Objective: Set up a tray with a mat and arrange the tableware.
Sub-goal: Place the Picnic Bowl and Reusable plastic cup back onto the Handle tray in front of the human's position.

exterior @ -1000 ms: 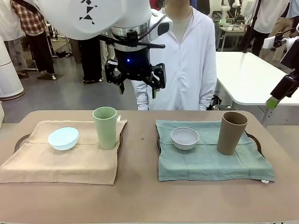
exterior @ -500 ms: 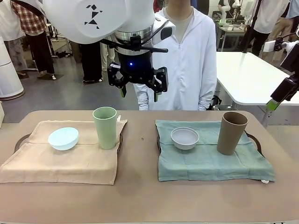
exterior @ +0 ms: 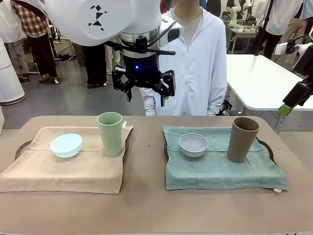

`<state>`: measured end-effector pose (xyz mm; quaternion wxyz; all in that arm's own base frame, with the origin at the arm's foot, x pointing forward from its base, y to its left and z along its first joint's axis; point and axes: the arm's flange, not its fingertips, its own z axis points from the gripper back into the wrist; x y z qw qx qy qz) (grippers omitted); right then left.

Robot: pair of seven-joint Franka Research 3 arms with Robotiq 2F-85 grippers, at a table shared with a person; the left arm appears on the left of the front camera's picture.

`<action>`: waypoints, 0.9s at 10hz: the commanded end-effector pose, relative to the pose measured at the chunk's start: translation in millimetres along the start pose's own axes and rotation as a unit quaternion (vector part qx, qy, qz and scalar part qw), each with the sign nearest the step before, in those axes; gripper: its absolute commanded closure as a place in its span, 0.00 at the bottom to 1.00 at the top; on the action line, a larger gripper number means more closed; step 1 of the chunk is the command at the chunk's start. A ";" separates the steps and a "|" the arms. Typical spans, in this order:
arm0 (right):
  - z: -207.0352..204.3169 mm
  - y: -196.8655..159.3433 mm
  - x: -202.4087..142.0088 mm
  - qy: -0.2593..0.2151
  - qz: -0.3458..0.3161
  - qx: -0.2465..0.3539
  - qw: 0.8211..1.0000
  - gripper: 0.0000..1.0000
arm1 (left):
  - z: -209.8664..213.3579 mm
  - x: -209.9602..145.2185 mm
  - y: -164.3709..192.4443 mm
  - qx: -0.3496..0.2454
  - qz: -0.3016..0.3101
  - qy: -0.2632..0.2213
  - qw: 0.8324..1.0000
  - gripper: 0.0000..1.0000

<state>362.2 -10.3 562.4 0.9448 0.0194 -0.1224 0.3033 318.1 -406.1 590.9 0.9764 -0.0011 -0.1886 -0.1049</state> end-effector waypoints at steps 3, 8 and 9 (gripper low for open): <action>-1.1 -0.7 -0.3 0.009 -0.004 -0.009 1.000 0.00 | 1.6 0.5 0.9 -0.006 0.000 0.002 1.000 0.00; 10.8 -15.3 -19.6 0.029 -0.061 -0.002 0.998 0.00 | 13.7 -27.3 110.4 -0.058 0.019 0.034 0.998 0.00; 19.9 -21.7 -28.1 0.029 -0.075 0.008 0.997 0.00 | 22.6 -37.9 142.6 -0.091 0.022 0.036 0.995 0.00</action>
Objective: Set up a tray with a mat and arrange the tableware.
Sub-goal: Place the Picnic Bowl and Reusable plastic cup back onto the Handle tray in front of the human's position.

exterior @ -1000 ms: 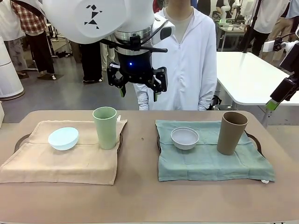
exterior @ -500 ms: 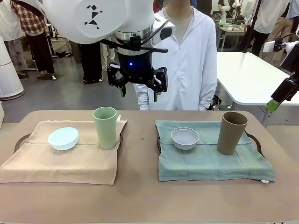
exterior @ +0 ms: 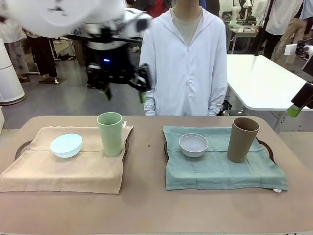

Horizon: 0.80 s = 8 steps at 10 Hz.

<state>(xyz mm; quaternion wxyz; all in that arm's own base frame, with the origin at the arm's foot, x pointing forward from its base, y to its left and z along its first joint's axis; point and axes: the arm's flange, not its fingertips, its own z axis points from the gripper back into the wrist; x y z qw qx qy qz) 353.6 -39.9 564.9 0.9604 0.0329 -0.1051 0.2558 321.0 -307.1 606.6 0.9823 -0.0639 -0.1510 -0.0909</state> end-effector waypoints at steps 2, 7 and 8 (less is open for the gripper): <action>23.5 -33.0 -24.1 0.036 -0.096 0.036 0.994 0.00 | 19.8 -34.1 95.0 -0.072 0.006 0.021 0.997 0.00; 25.6 -114.9 -110.3 0.040 -0.213 0.108 0.970 0.00 | 19.8 -71.5 219.7 -0.097 0.023 0.088 0.991 0.00; 17.9 -119.9 -121.9 0.044 -0.219 0.125 0.967 0.00 | 24.8 -80.9 238.9 -0.092 0.034 0.087 0.991 0.00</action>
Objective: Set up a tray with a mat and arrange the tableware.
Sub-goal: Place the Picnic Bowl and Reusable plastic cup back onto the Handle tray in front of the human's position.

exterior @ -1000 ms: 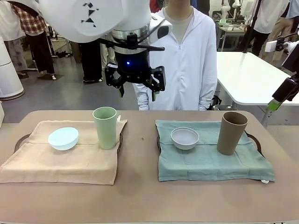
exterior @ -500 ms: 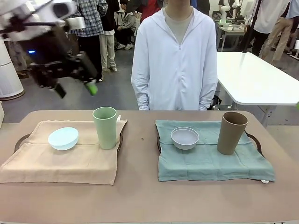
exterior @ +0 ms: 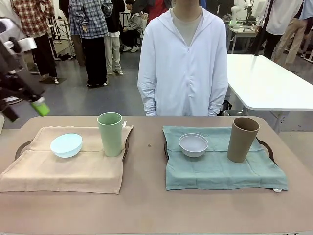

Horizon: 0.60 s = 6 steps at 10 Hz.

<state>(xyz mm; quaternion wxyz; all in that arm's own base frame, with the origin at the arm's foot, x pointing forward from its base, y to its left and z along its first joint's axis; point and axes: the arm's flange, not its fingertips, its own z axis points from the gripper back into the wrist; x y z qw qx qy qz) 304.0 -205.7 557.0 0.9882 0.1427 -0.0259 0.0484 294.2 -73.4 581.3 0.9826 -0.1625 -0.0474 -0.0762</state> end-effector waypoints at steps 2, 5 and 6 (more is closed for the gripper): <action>-15.3 3.6 2.1 -0.011 0.044 0.012 0.999 0.00 | 10.2 -21.3 15.4 0.049 0.032 -0.046 0.997 0.00; -9.7 -6.9 -3.2 0.010 0.006 0.012 1.000 0.00 | 16.2 -15.9 23.4 0.019 0.027 -0.018 0.999 0.00; -6.1 -13.3 2.7 0.036 0.019 0.093 0.995 0.00 | 11.8 -4.7 34.9 -0.035 0.032 0.001 0.999 0.00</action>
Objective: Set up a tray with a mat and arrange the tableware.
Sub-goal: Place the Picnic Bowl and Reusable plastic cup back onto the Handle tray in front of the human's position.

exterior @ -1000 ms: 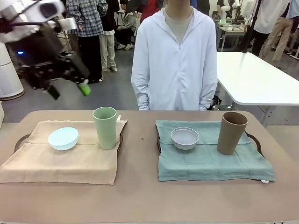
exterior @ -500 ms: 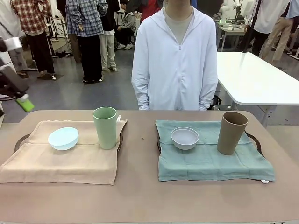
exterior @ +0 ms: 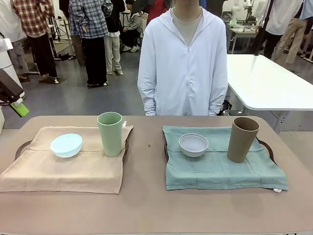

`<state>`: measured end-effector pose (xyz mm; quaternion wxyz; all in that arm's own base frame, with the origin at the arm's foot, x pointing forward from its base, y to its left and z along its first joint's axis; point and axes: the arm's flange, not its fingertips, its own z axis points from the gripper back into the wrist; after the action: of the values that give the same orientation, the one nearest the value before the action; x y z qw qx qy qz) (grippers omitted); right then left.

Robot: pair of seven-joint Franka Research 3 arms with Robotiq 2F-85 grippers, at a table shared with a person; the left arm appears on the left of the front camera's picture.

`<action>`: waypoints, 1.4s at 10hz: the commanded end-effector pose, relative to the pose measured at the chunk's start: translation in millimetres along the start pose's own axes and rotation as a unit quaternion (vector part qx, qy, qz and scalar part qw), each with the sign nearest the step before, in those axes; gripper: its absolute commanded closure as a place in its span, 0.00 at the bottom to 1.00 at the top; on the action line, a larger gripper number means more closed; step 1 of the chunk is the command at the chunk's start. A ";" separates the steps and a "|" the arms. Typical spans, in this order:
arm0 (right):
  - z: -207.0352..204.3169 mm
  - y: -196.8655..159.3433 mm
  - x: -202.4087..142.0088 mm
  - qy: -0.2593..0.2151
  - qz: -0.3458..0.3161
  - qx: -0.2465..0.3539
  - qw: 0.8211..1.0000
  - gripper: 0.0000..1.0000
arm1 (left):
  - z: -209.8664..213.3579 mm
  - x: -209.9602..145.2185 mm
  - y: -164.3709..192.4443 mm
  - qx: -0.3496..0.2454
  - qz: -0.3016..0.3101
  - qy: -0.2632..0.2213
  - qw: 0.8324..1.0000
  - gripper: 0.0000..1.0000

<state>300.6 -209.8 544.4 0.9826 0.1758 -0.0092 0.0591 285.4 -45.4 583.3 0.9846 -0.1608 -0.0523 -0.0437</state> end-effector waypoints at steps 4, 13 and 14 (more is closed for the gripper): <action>31.0 -101.3 -10.3 0.014 -0.045 0.321 0.946 0.00 | 29.3 -6.6 113.7 -0.241 0.006 0.046 0.969 0.00; 31.9 -176.3 -67.8 -0.056 -0.054 0.506 0.859 0.00 | 58.2 -57.7 235.4 -0.373 0.123 -0.048 0.919 0.00; 33.6 -175.0 -70.9 -0.055 -0.053 0.501 0.862 0.00 | 55.3 -61.5 239.9 -0.390 0.120 -0.057 0.911 0.00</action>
<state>272.5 -303.9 454.9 0.7761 0.6293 -0.0273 -0.0319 242.6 199.0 553.7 0.8507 -0.5163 -0.0550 0.0813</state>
